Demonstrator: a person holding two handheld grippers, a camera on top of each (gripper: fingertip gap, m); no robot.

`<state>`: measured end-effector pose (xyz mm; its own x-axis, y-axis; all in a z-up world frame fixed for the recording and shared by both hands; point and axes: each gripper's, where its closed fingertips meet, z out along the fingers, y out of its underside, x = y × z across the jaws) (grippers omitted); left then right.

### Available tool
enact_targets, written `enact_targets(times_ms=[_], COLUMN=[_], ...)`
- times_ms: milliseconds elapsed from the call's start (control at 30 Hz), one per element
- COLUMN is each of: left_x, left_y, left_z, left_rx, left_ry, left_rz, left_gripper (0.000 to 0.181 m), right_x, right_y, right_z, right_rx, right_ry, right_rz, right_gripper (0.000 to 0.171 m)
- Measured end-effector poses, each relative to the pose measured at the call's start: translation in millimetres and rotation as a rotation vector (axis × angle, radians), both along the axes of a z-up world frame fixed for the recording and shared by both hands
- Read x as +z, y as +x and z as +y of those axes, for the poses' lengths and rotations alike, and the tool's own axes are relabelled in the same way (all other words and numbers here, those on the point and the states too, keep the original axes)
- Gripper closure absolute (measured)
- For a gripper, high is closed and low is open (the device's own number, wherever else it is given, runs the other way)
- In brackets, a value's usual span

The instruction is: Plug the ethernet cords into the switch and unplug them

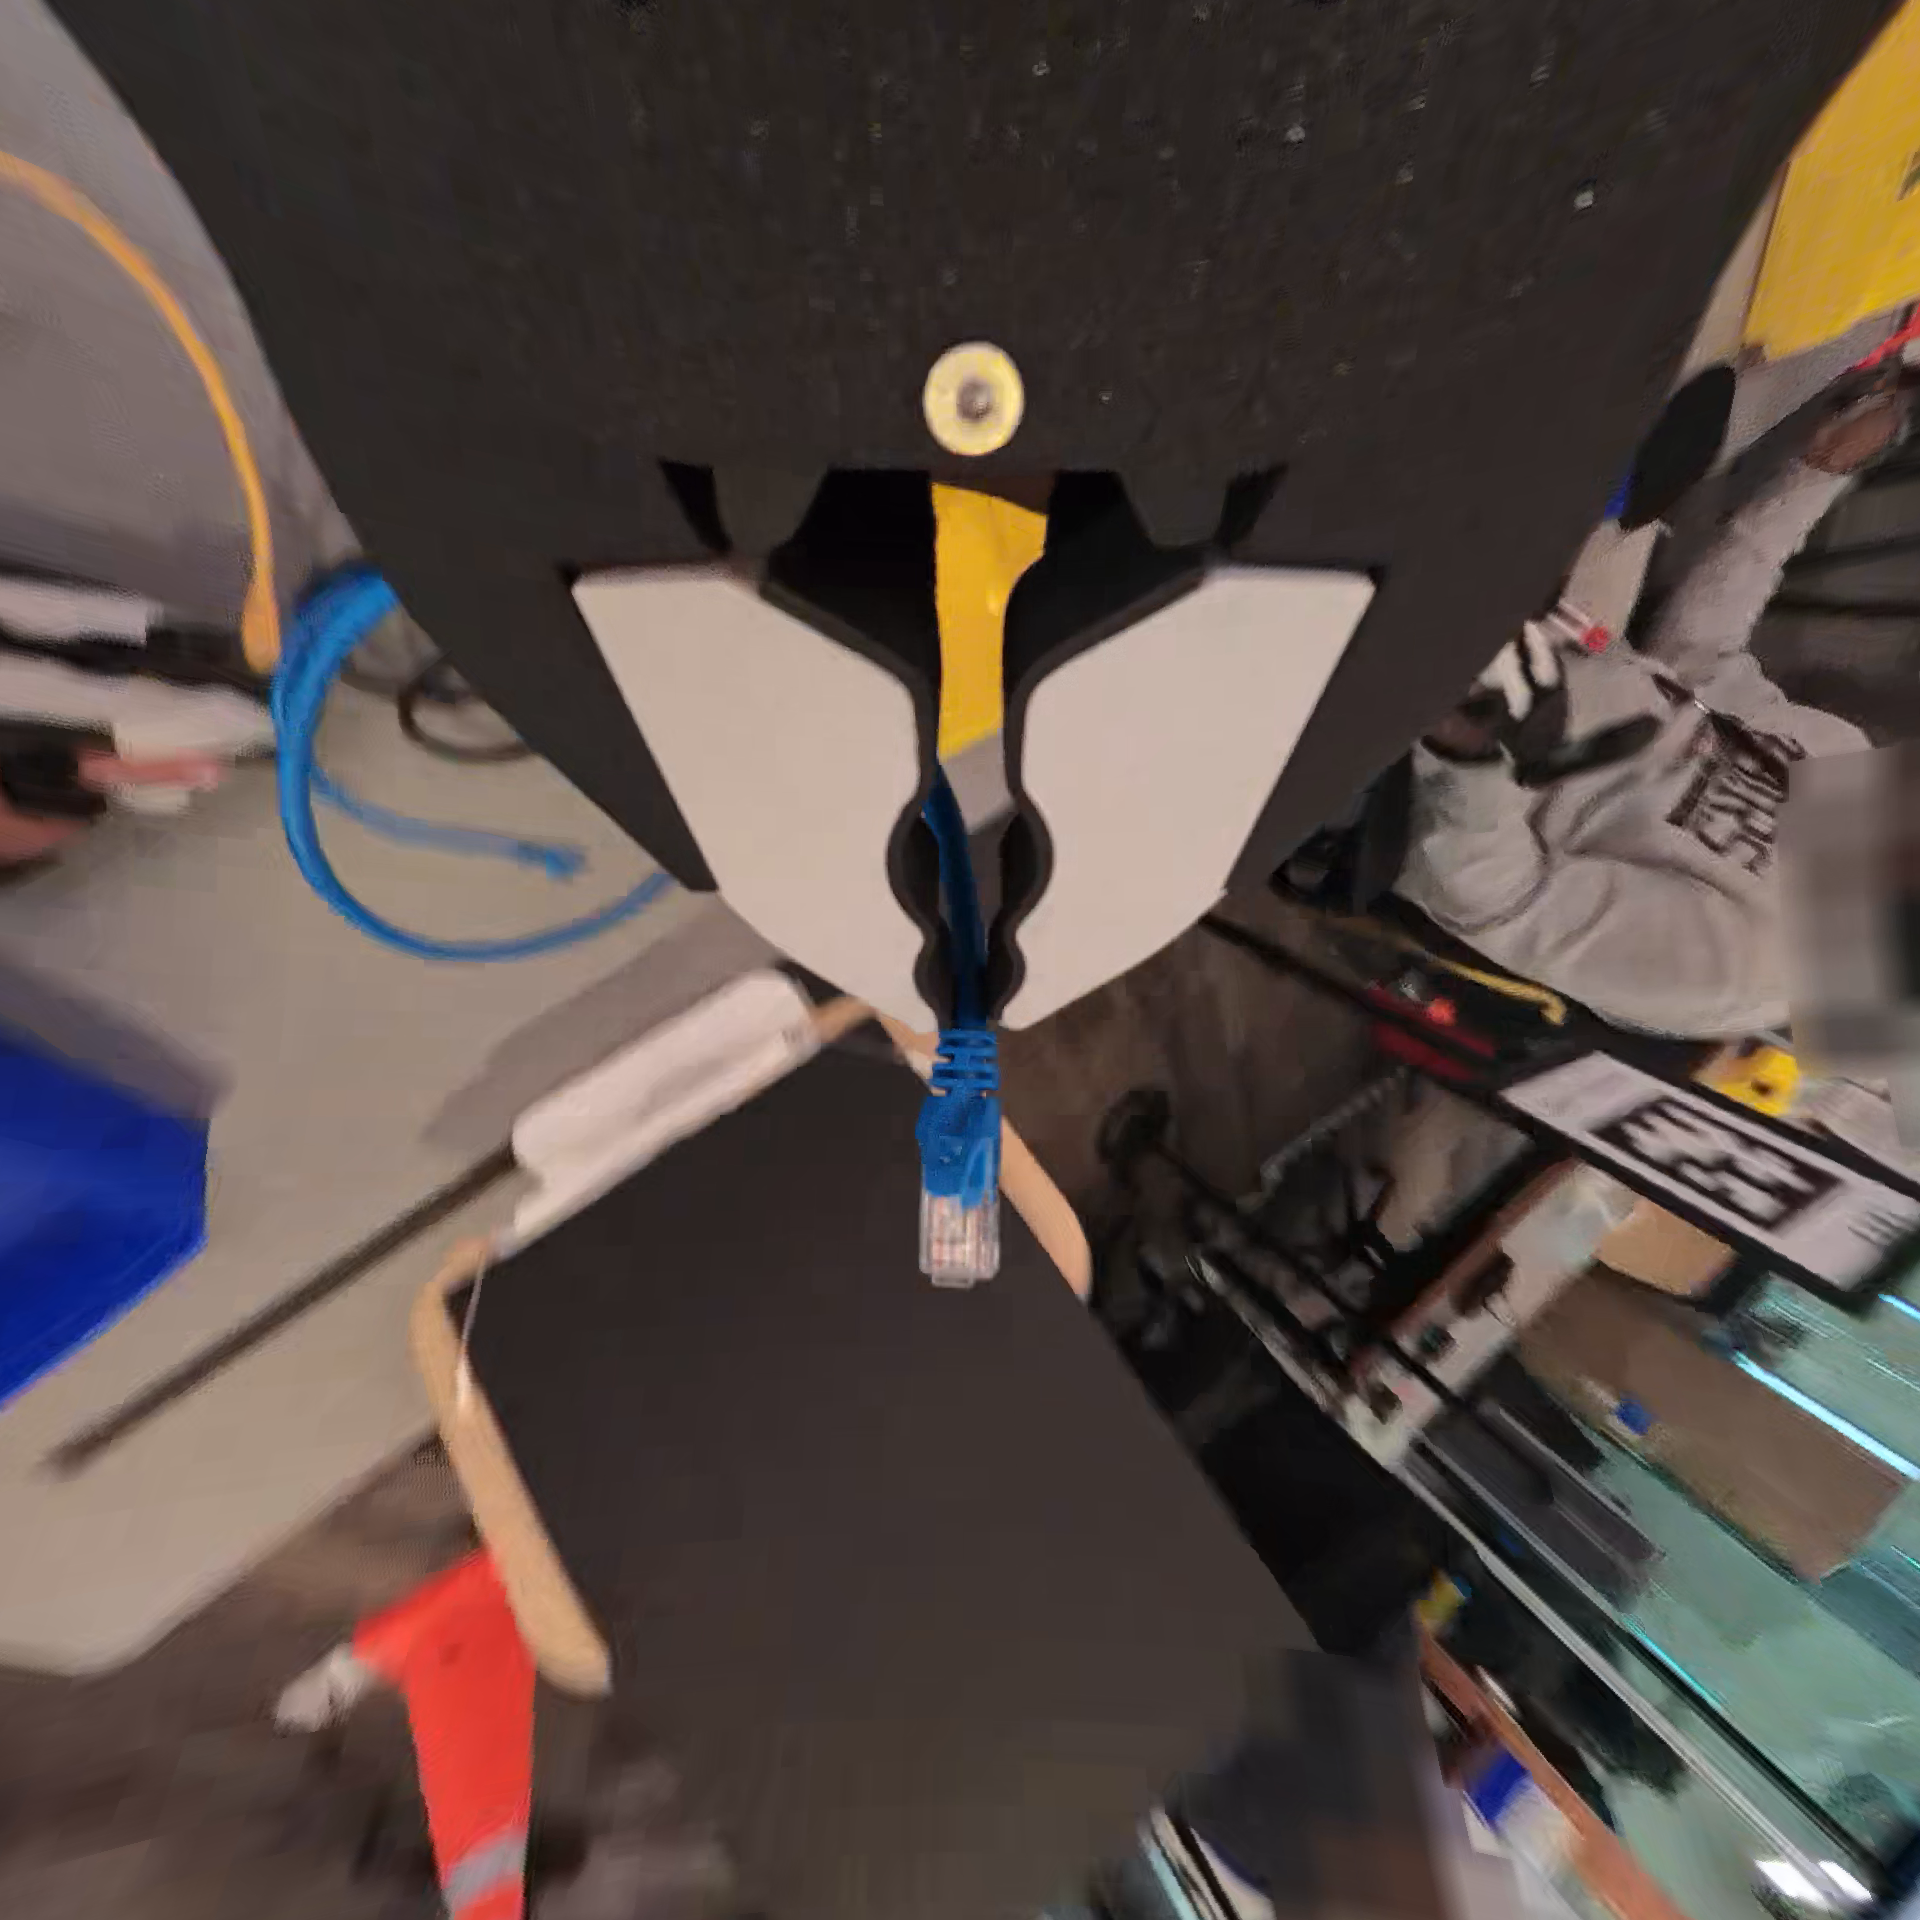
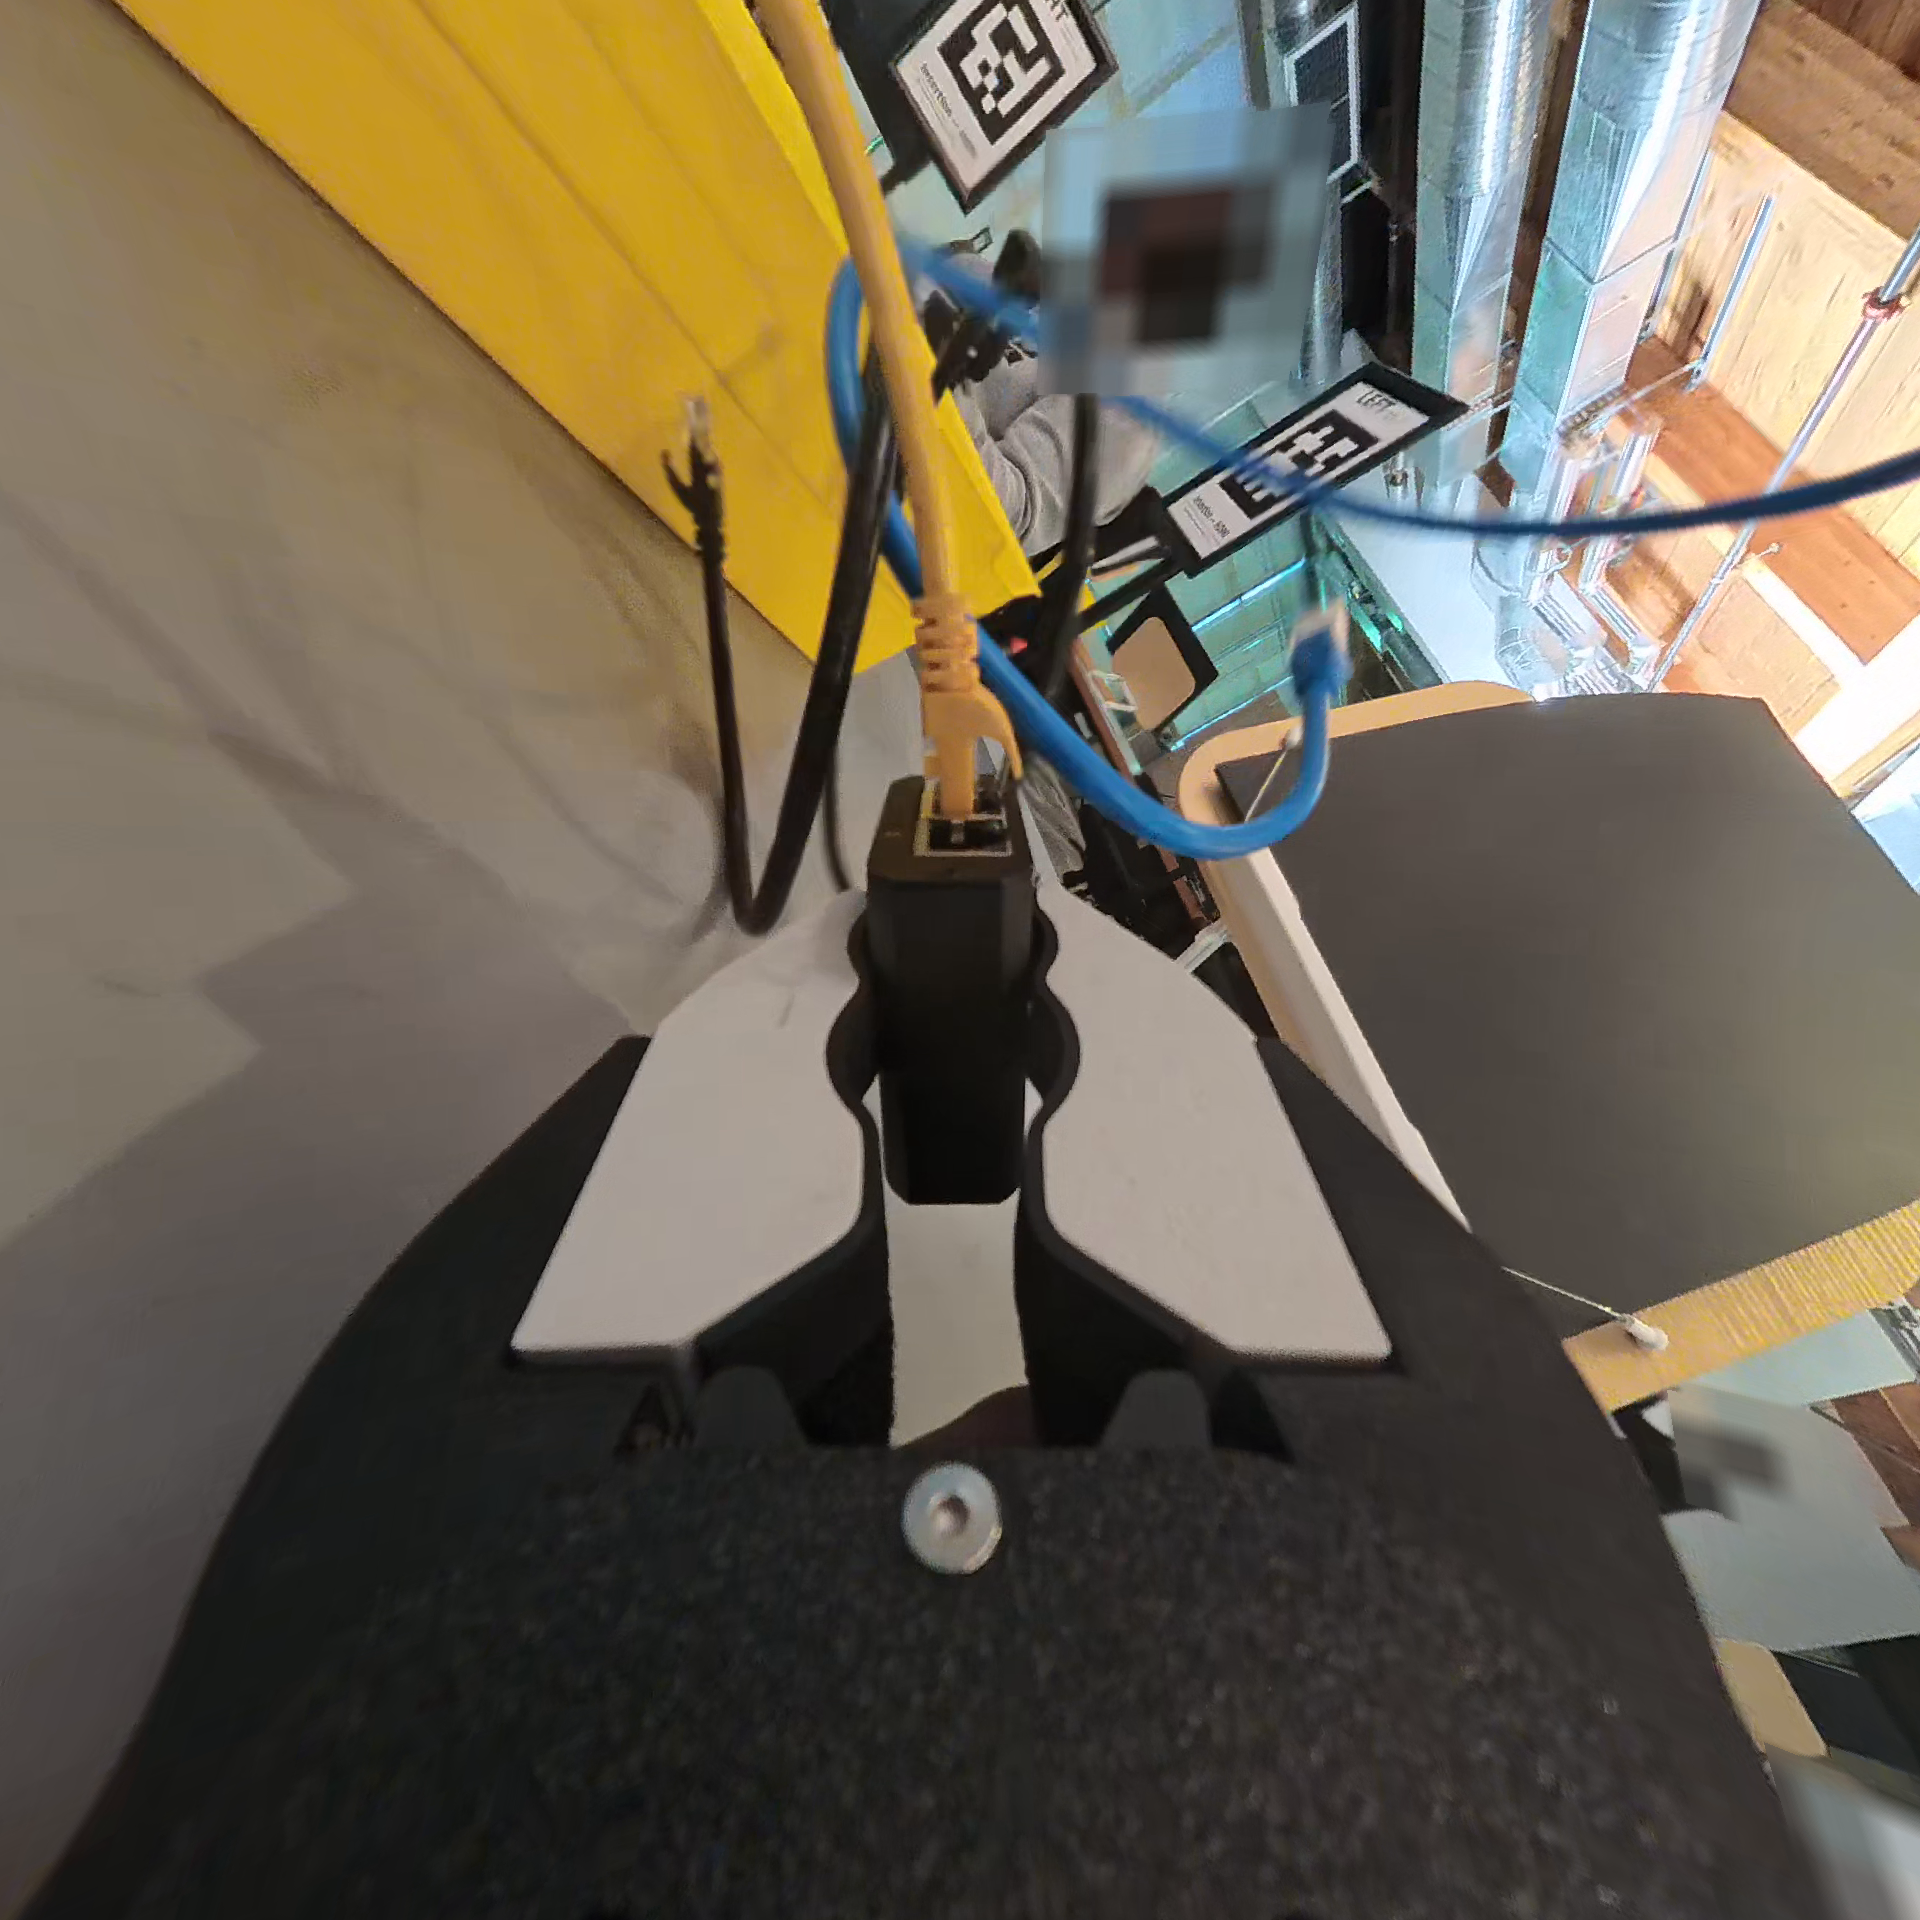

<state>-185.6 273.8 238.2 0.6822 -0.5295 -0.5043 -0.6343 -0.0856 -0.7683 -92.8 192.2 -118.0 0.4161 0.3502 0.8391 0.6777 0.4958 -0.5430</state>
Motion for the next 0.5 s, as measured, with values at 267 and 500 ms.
enact_targets(times_ms=[267,500], left_x=[-181.5,-309.1], left_y=[-64.4,-52.2], left_z=[-89.3,-211.4], left_rx=[-0.100,-0.170], left_ry=[-0.439,-0.673], left_rz=[-0.025,-0.319], left_gripper=[0.176,0.175], right_x=[23.7,48.6], right_y=[3.3,29.7], right_z=[-7.4,6.7], right_rx=[0.035,-0.004], right_ry=[0.039,-0.031], right_rz=[0.128,0.372], right_gripper=[0.147,0.147])
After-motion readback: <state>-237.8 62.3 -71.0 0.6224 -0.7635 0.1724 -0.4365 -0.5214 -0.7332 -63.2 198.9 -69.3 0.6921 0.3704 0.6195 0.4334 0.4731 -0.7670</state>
